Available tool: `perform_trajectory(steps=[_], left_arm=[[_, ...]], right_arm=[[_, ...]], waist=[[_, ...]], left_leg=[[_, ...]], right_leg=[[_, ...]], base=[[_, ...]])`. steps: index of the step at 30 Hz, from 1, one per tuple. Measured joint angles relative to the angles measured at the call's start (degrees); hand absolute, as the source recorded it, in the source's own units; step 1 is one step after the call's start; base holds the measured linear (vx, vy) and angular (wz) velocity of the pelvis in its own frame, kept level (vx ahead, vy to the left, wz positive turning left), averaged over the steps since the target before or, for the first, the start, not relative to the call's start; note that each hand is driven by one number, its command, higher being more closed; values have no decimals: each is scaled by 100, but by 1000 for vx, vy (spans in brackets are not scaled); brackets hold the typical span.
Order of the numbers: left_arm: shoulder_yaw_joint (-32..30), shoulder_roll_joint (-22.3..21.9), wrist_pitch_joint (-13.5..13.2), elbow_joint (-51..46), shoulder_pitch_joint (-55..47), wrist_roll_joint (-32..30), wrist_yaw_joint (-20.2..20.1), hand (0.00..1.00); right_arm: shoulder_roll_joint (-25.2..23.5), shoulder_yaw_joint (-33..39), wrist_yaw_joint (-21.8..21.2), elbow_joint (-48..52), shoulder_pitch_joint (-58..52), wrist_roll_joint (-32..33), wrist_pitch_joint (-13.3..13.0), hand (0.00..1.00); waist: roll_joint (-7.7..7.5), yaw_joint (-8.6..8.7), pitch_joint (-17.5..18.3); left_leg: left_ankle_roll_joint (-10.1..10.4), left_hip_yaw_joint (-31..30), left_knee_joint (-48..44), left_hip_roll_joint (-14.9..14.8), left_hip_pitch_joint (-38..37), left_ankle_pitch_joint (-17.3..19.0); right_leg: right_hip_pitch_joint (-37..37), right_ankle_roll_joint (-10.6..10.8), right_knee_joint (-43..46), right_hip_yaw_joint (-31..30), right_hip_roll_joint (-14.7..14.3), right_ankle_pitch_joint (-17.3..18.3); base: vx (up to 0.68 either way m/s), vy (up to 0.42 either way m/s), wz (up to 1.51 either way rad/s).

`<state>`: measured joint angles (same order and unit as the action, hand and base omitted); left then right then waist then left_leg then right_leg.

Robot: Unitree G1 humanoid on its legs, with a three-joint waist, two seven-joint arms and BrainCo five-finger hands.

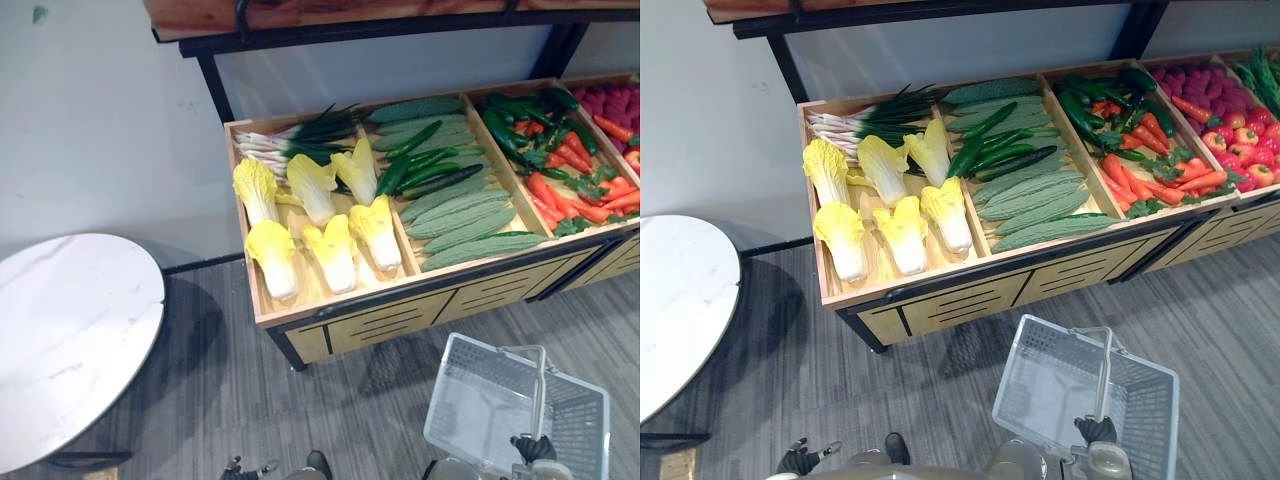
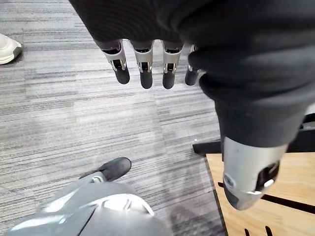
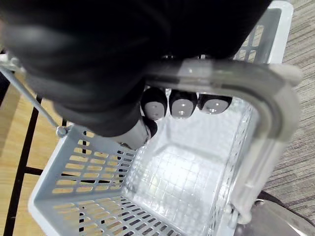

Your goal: Pick vegetable in the basket

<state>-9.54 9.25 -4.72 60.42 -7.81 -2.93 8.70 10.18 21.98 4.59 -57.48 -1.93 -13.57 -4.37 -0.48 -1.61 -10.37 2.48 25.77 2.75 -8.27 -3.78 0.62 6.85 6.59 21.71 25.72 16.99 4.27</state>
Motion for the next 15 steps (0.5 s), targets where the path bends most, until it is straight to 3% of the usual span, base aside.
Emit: perform_trajectory(steps=[2,4,5,6,9,13,15], left_arm=[[-77,46,-15,5,137,0,3,0],[-158,90,-22,14,186,0,2,0],[-227,153,-21,61,218,0,3,0],[-269,-25,-19,139,241,0,-5,0],[-467,-322,-12,282,211,0,-3,0],[-637,-448,-16,273,224,12,-4,0],[-669,-460,-15,271,283,25,6,0]], right_arm=[[2,-1,1,-36,36,1,0,100],[-22,-3,1,-154,108,2,-9,100],[-69,9,1,-213,138,7,-12,100],[-6,59,16,-266,225,8,-5,100],[74,74,9,-269,323,4,-5,100],[77,292,6,-392,252,7,26,100],[77,298,12,-393,222,7,24,100]], waist=[[-63,4,-40],[-243,3,-59],[-474,14,-79],[-226,-4,-81],[47,-15,-97],[190,5,-16],[157,17,-23]], left_leg=[[113,-184,-23,-118,61,-37],[268,-320,-17,-69,58,-68],[410,-455,21,33,14,-99],[563,-462,126,-166,-35,-173],[689,-462,203,-506,-23,-223],[741,-467,215,-701,-42,-246],[741,-477,219,-686,-28,-247]], right_leg=[[25,99,-841,-383,-249,-88],[70,187,-1396,-783,-276,-465],[104,228,-1422,-979,-190,-677],[100,171,-1355,-902,-386,-651],[58,26,-1547,-798,-782,-516],[-33,-79,-1576,-694,-989,-417],[-53,-77,-1620,-660,-1001,-416]], base=[[90,-143,48],[83,-221,48],[120,-300,32],[125,-296,22],[88,-173,-9],[102,-98,6],[80,-25,8]])
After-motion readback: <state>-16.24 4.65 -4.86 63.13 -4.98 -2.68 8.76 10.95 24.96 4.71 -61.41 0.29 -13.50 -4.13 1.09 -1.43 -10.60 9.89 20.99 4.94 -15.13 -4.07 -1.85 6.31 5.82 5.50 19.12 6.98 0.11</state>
